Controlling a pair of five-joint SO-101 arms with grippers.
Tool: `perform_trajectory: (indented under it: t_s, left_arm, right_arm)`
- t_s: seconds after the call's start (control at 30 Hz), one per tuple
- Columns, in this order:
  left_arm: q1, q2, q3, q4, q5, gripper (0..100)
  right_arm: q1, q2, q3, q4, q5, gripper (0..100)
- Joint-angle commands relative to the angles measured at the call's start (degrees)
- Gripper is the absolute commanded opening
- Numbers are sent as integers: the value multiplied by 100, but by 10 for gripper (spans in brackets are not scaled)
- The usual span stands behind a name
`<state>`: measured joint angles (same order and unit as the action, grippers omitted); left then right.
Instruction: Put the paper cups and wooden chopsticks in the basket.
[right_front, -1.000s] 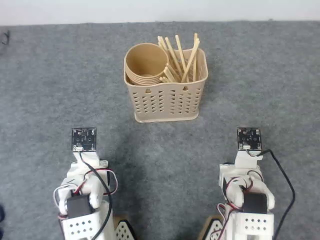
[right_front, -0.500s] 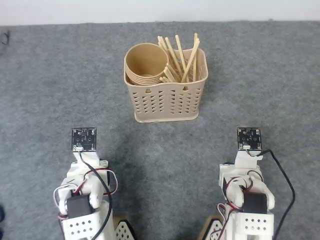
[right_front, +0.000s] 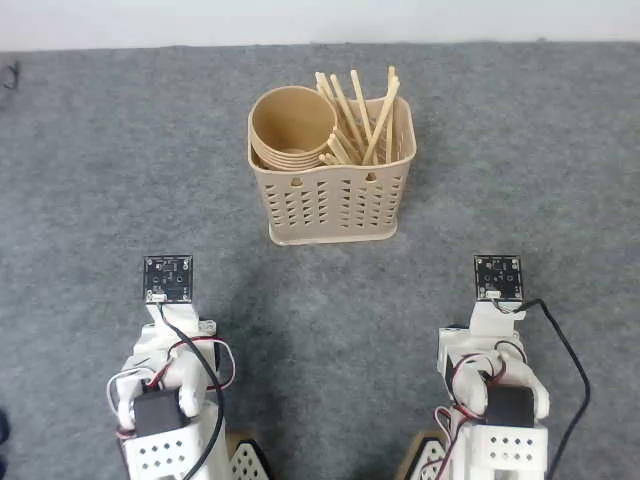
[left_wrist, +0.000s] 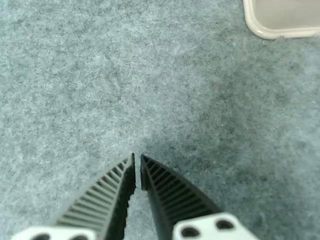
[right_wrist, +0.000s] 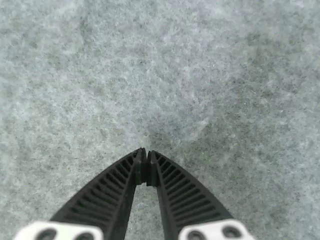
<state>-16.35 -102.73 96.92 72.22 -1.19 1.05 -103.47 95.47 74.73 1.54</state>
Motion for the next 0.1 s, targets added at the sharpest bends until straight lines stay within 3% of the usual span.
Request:
perform_trajectory:
  t_s: [0.0,0.07]
  left_arm:
    - [-26,-44,-57,-35,-62,14]
    - [-26,-44,-57,-35,-62,14]
  right_arm:
    - [40,-40,97,31,-35,9]
    - [40,-40,97,31,-35,9]
